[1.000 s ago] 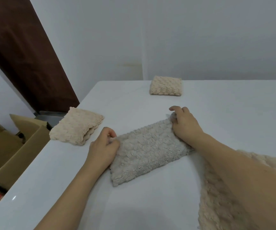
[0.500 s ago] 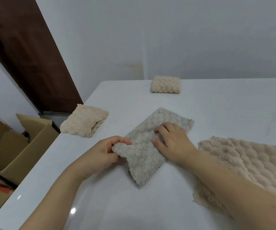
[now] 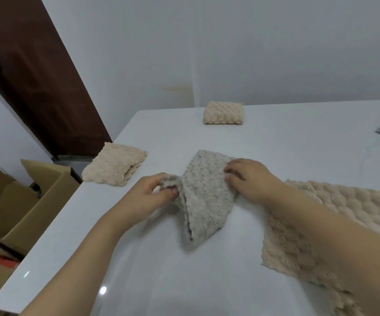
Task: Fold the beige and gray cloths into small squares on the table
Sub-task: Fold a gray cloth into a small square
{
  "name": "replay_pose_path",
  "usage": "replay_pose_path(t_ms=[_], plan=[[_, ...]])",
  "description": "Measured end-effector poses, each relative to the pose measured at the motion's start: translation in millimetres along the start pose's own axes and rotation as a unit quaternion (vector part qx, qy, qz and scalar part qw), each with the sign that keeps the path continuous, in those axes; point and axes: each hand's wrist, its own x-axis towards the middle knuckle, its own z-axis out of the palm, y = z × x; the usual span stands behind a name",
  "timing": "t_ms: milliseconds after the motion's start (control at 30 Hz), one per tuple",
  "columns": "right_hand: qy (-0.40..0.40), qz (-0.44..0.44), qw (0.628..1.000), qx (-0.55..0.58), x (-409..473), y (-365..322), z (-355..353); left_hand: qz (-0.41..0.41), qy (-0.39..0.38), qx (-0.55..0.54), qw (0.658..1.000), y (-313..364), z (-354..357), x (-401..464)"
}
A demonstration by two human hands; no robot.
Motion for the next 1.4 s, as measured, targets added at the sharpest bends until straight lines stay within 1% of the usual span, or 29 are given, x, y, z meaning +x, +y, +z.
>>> replay_pose_path(t_ms=[67, 167, 333, 367, 433, 533, 567, 633, 667, 733, 800, 867, 900, 933, 1000, 1033, 1100, 1167, 1200, 1267, 1333, 1400], plan=[[0.033, 0.036, 0.994, 0.096, 5, 6, -5, 0.004, 0.029, -0.012, 1.000, 5, 9, 21], [0.067, 0.108, 0.961, 0.246, 8, 11, -9, -0.013, 0.075, -0.014, 0.997, 8, 21, 59], [0.121, 0.136, 0.894, 0.409, 23, 18, 1, -0.056, 0.111, 0.019, 0.992, 5, 38, 118], [0.131, 0.139, 0.887, 0.420, 26, 20, 3, -0.062, 0.113, 0.039, 0.991, 2, 40, 128], [0.141, 0.132, 0.889, 0.415, 30, 24, 8, -0.073, 0.108, 0.091, 0.987, -4, 45, 142], [0.127, 0.126, 0.890, 0.419, 34, 31, 15, -0.077, 0.112, 0.146, 0.980, -17, 50, 155], [0.121, 0.127, 0.894, 0.412, 35, 33, 17, -0.075, 0.114, 0.158, 0.978, -19, 52, 157], [0.132, 0.130, 0.915, 0.357, 37, 37, 21, -0.072, 0.103, 0.174, 0.977, -21, 52, 161], [0.142, 0.131, 0.923, 0.333, 39, 37, 21, -0.074, 0.093, 0.163, 0.979, -22, 51, 163], [0.162, 0.128, 0.920, 0.333, 41, 37, 21, -0.089, 0.077, 0.103, 0.988, -22, 47, 165], [0.172, 0.130, 0.906, 0.363, 41, 39, 21, -0.114, 0.070, 0.045, 0.990, -21, 42, 165], [0.168, 0.128, 0.880, 0.426, 40, 39, 22, -0.121, 0.068, 0.014, 0.990, -23, 39, 163], [0.165, 0.124, 0.873, 0.442, 40, 39, 22, -0.115, 0.066, 0.015, 0.991, -24, 38, 161], [0.163, 0.121, 0.876, 0.437, 39, 38, 22, -0.107, 0.064, 0.019, 0.992, -25, 38, 159], [0.159, 0.118, 0.901, 0.387, 37, 36, 22, -0.107, 0.062, 0.023, 0.992, -26, 38, 157], [0.159, 0.120, 0.907, 0.371, 37, 35, 22, -0.114, 0.060, 0.023, 0.991, -26, 38, 157], [0.164, 0.127, 0.897, 0.389, 37, 34, 21, -0.125, 0.064, 0.033, 0.989, -24, 37, 158], [0.169, 0.120, 0.865, 0.456, 36, 33, 18, -0.131, 0.081, 0.053, 0.987, -22, 37, 159], [0.163, 0.110, 0.856, 0.479, 35, 33, 16, -0.131, 0.089, 0.055, 0.986, -21, 38, 159], [0.133, 0.088, 0.857, 0.489, 34, 33, 13, -0.128, 0.082, 0.037, 0.988, -19, 38, 160], [0.109, 0.082, 0.860, 0.492, 33, 34, 12, -0.121, 0.042, 0.011, 0.992, -16, 38, 161], [0.115, 0.090, 0.863, 0.484, 33, 35, 13, -0.113, 0.005, 0.008, 0.994, -15, 34, 161]])
